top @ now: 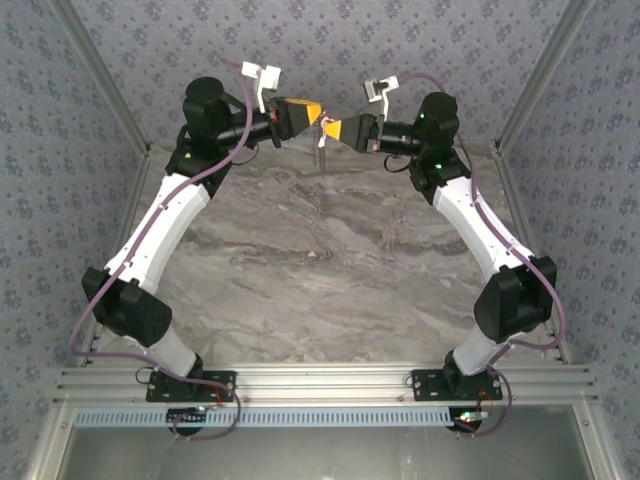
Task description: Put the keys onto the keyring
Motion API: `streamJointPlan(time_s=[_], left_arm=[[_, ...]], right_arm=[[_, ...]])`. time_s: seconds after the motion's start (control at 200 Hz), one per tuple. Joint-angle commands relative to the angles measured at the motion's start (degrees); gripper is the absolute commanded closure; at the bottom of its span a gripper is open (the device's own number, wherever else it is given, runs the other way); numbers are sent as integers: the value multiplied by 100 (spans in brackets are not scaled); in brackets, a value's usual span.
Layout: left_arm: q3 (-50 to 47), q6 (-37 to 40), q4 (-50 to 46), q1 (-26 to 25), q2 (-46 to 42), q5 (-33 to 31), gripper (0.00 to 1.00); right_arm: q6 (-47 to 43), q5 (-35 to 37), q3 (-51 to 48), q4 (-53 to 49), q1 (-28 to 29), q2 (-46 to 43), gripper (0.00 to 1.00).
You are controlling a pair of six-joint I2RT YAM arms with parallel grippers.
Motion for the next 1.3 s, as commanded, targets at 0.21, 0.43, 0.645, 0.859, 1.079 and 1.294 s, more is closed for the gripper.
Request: streamJointPlan(time_s=[0.21,0.43,0.645,0.859,1.079,1.294], left_arm=[[-27,-69,409,-1,-242,92,100],[-103,-85,455,0,-299,90,100],[-146,-87,493,6,-348,51,100],[-209,-211,701,16,-385,34,100],[-198,-415,957,26,-369,35,100],[-172,-616,1148,30,-327,76,100]], right_arm=[[-380,-29,143,-454,293,2,100],[-441,62,230,-538,374,75,100],[-471,80,167,-644,295,23,100],[-478,104,-352,-696,-77,-369,62],[-487,169,-792,-759,-678,-794,56],[-299,681,-341,-478,-896,-756,54]])
